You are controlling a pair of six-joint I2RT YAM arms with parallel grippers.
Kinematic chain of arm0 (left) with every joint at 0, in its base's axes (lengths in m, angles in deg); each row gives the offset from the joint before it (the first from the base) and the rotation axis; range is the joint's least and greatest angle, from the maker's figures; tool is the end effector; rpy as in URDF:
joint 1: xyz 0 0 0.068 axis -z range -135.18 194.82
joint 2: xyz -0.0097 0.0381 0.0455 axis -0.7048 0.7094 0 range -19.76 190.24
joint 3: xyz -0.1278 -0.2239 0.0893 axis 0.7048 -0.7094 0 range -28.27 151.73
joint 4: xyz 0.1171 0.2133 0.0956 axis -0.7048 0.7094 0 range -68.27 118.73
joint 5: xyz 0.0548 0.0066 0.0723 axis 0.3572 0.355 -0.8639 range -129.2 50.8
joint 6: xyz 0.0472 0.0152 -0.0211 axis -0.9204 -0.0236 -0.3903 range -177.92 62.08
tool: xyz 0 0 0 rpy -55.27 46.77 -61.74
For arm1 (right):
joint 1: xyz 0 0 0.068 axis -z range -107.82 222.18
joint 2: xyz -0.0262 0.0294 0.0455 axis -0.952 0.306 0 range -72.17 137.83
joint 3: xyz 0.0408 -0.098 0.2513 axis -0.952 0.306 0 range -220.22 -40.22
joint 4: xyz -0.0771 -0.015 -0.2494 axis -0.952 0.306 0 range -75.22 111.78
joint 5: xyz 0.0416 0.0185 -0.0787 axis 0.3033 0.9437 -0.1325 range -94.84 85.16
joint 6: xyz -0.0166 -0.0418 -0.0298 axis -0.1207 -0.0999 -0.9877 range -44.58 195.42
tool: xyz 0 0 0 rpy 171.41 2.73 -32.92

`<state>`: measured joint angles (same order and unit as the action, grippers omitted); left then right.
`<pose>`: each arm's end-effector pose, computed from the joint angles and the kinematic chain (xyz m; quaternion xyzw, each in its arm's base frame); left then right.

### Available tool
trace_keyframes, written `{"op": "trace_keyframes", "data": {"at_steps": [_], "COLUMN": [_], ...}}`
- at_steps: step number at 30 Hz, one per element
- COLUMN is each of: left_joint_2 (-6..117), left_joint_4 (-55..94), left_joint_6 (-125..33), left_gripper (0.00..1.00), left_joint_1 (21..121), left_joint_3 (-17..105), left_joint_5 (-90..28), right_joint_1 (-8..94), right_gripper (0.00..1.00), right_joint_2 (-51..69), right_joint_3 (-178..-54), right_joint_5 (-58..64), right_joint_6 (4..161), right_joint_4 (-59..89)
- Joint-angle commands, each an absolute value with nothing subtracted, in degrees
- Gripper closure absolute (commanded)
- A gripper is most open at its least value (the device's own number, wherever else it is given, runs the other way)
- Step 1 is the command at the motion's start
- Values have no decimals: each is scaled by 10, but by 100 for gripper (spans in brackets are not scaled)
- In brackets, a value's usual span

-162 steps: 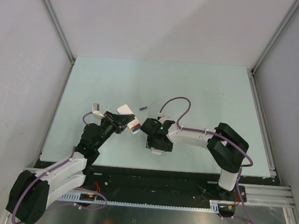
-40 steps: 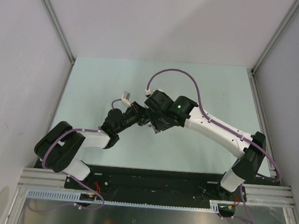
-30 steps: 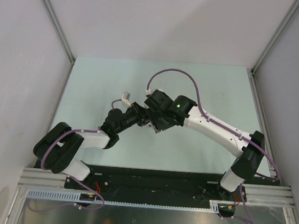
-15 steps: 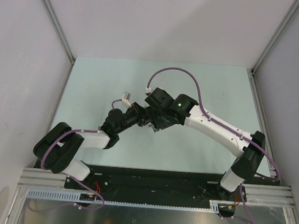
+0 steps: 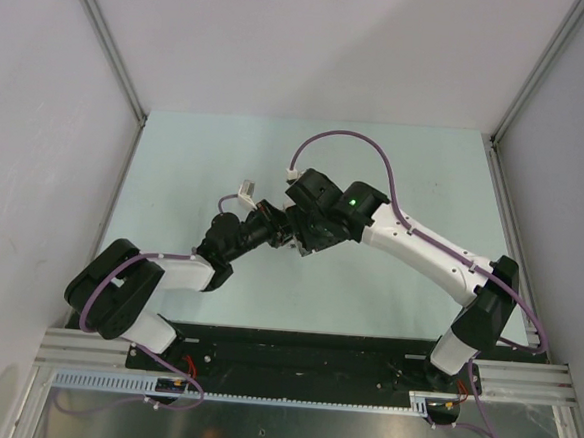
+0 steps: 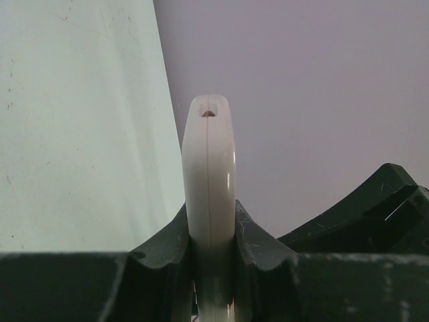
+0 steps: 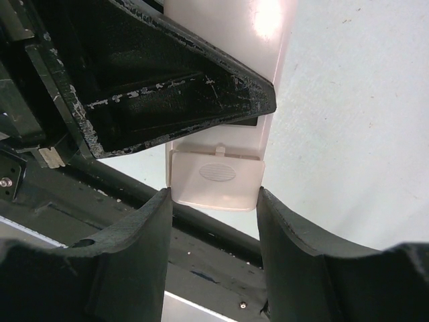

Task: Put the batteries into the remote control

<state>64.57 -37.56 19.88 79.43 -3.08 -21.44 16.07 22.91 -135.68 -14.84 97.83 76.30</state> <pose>0.2234 -0.1675 0.1971 -0.1551 0.6890 -0.6420 0.2985 0.1951 0.2793 0.3425 -0.2589 0.9296 0.0917 0.2457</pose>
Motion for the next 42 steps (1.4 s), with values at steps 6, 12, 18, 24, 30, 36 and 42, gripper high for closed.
{"op": "trace_keyframes", "data": {"at_steps": [6, 12, 18, 24, 30, 36, 42], "left_joint_2": [629, 629, 628, 629, 629, 629, 627], "left_joint_4": [-411, -412, -413, -415, -416, -419, -420], "left_joint_6": [208, 211, 210, 212, 214, 214, 215], "left_gripper": [100, 100, 100, 100, 100, 100, 100], "left_joint_1": [798, 798, 798, 798, 798, 798, 798], "left_joint_3": [-24, -25, -27, -24, -25, -25, -27], "left_joint_5": [-212, -213, -214, -211, -211, -210, -211], "right_joint_1": [164, 168, 171, 177, 177, 177, 183], "right_gripper": [100, 100, 100, 100, 100, 98, 97], "right_joint_2": [230, 231, 232, 232, 233, 233, 234], "right_joint_3": [-1366, -1363, -1361, -1358, -1360, -1360, -1355], "right_joint_5": [-125, -126, -138, -128, -107, -100, -104], "right_joint_6": [989, 990, 988, 988, 992, 997, 997], "right_joint_4": [759, 760, 766, 765, 757, 757, 759]}}
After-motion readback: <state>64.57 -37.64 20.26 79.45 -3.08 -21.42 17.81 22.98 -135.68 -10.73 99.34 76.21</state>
